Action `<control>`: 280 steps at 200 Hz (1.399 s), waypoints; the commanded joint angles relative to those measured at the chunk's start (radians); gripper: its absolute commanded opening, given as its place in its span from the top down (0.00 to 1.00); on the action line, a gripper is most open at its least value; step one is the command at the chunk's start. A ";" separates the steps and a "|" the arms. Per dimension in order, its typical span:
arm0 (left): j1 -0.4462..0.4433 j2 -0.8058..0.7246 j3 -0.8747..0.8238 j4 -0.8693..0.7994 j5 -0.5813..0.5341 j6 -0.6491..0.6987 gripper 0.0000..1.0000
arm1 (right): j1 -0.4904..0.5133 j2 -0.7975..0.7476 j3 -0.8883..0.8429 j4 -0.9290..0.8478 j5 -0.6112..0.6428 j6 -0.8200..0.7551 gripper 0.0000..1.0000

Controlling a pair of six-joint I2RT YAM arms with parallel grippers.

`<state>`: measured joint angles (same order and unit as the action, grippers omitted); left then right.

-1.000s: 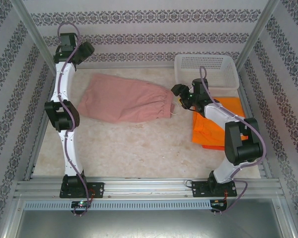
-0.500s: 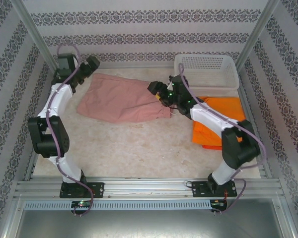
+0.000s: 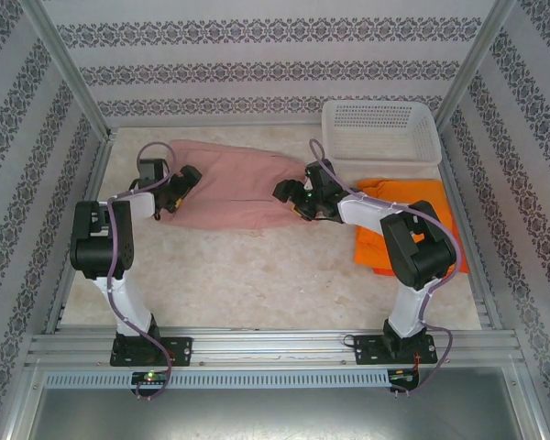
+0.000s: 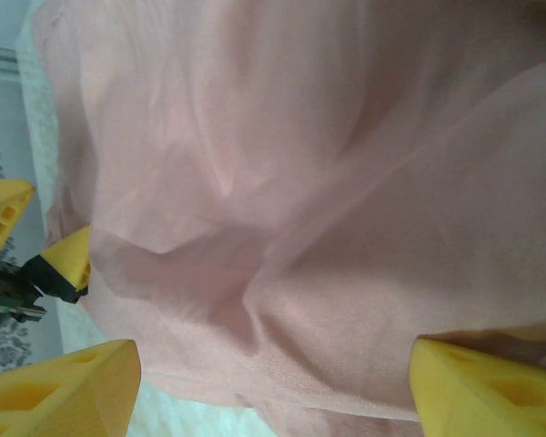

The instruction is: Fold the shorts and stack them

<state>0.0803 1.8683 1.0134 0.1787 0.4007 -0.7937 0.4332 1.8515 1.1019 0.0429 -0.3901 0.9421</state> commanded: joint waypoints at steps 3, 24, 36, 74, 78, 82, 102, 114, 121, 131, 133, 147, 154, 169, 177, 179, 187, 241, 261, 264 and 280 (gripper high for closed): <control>-0.004 -0.103 -0.117 0.031 -0.082 0.005 0.00 | -0.016 0.021 0.007 -0.112 -0.022 -0.122 0.22; -0.004 -0.216 -0.231 -0.011 -0.156 0.013 0.00 | -0.033 0.027 0.012 -0.147 -0.037 -0.168 0.22; -0.004 -0.291 -0.307 -0.024 -0.187 0.005 0.00 | -0.039 0.034 0.013 -0.169 -0.050 -0.188 0.22; -0.006 -0.509 -0.517 -0.039 -0.196 -0.036 0.00 | -0.027 0.027 -0.043 -0.196 -0.149 -0.225 0.21; -0.007 -0.531 -0.531 -0.046 -0.197 -0.036 0.00 | -0.027 0.020 -0.054 -0.196 -0.161 -0.228 0.21; -0.006 -0.553 -0.545 -0.055 -0.200 -0.036 0.00 | -0.026 0.010 -0.064 -0.195 -0.172 -0.229 0.21; -0.006 -0.669 -0.568 -0.131 -0.220 -0.003 0.00 | -0.027 -0.066 -0.114 -0.200 -0.214 -0.247 0.19; -0.007 -0.736 -0.552 -0.187 -0.229 0.017 0.00 | -0.027 -0.128 -0.127 -0.211 -0.244 -0.263 0.18; -0.007 -0.775 -0.536 -0.207 -0.226 0.022 0.00 | -0.027 -0.169 -0.130 -0.216 -0.255 -0.268 0.17; -0.007 -0.822 -0.510 -0.214 -0.205 0.021 0.00 | -0.026 -0.228 -0.133 -0.210 -0.252 -0.269 0.16; -0.006 -0.828 -0.505 -0.212 -0.198 0.020 0.00 | -0.025 -0.240 -0.134 -0.209 -0.248 -0.269 0.16; -0.008 -0.852 -0.451 -0.211 -0.161 0.011 0.00 | -0.020 -0.306 -0.122 -0.208 -0.204 -0.285 0.14; -0.010 -0.847 -0.424 -0.204 -0.139 0.007 0.00 | -0.019 -0.331 -0.110 -0.220 -0.170 -0.302 0.13; -0.025 -0.812 -0.368 -0.190 -0.105 0.011 0.00 | -0.018 -0.381 -0.097 -0.252 -0.033 -0.351 0.11; -0.041 -0.786 -0.346 -0.174 -0.090 0.018 0.00 | -0.018 -0.406 -0.102 -0.262 0.053 -0.379 0.08; -0.047 -0.778 -0.342 -0.169 -0.087 0.021 0.00 | -0.018 -0.415 -0.106 -0.261 0.071 -0.386 0.08; -0.068 -0.752 -0.330 -0.150 -0.080 0.026 0.00 | -0.022 -0.442 -0.125 -0.252 0.128 -0.408 0.03; -0.128 -0.555 -0.370 0.039 -0.066 0.023 0.00 | -0.237 -0.376 -0.167 -0.247 -0.006 -0.319 0.02; -0.132 -0.483 -0.394 0.092 -0.063 0.017 0.00 | -0.228 -0.334 -0.166 -0.261 0.042 -0.358 0.04; -0.132 -0.472 -0.398 0.099 -0.062 0.015 0.00 | -0.226 -0.329 -0.167 -0.259 0.051 -0.359 0.05; -0.132 -0.421 -0.418 0.133 -0.058 0.004 0.00 | -0.224 -0.297 -0.165 -0.264 0.105 -0.356 0.11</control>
<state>-0.0402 1.3945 0.6270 0.1970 0.3256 -0.7868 0.1894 1.5246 0.9310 -0.1967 -0.3382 0.5968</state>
